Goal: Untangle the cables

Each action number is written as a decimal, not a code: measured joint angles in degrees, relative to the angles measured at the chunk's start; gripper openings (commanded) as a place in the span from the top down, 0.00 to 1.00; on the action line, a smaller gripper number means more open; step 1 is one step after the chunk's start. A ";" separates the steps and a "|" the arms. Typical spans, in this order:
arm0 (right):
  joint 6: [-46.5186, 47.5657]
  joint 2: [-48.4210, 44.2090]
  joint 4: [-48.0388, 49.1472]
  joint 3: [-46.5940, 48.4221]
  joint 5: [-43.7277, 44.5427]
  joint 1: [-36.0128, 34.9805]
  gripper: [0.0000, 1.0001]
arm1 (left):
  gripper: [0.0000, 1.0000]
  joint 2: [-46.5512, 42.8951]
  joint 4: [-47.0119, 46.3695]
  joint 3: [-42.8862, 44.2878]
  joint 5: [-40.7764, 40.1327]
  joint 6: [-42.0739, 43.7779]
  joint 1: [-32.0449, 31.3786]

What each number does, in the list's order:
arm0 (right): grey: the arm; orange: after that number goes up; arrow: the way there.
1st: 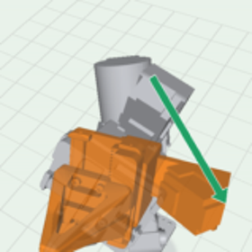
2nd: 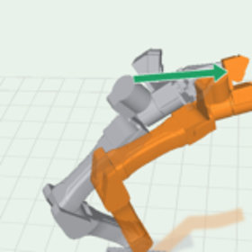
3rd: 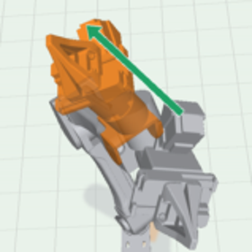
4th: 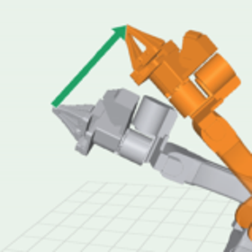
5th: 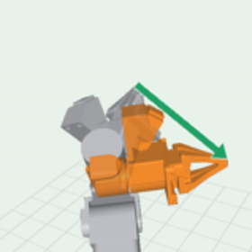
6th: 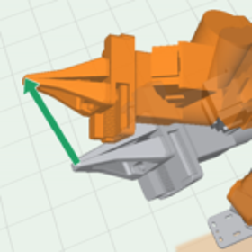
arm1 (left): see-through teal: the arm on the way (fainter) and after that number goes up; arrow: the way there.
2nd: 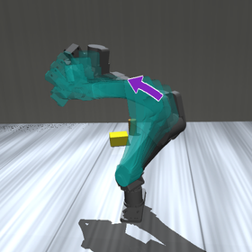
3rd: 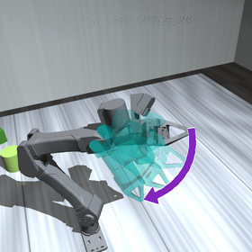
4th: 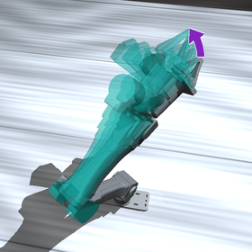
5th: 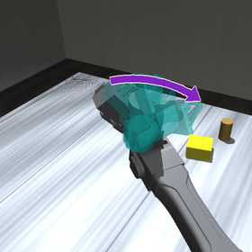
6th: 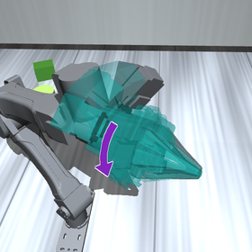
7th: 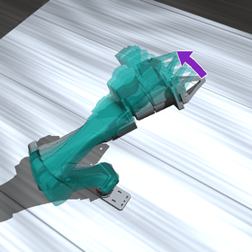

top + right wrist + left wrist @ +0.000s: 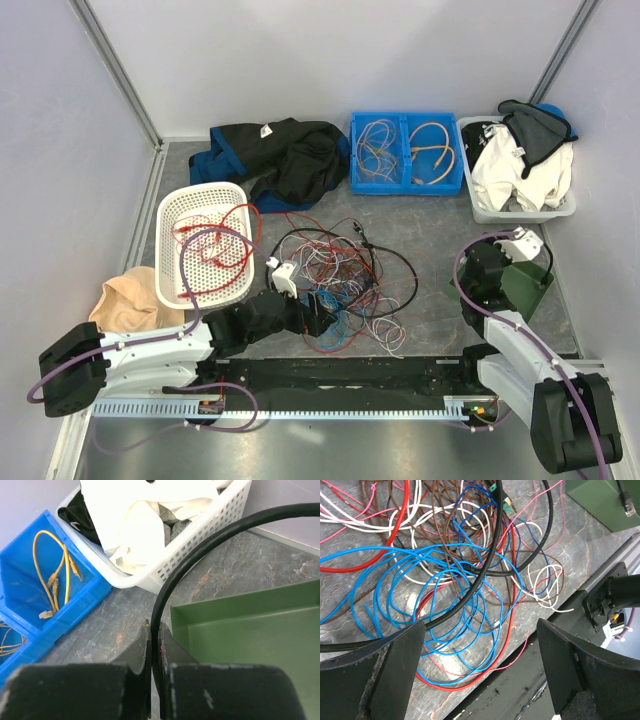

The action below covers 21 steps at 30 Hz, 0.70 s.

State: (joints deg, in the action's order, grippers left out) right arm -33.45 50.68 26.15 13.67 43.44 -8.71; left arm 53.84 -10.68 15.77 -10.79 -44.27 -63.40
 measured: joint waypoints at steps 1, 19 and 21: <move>0.00 0.59 0.04 0.42 0.00 0.07 1.00 | 0.01 0.00 -0.15 0.00 0.13 0.00 0.00; 0.20 3.61 3.32 3.13 -0.11 3.39 1.00 | 0.00 0.42 -1.81 0.00 0.22 0.07 0.00; -0.02 3.74 3.04 2.29 -0.44 3.63 1.00 | 0.00 0.66 -1.86 0.00 0.20 0.07 0.00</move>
State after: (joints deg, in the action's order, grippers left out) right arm -33.47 54.41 29.19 15.97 43.00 -5.08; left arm 54.50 -12.53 15.77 -10.59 -44.21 -63.40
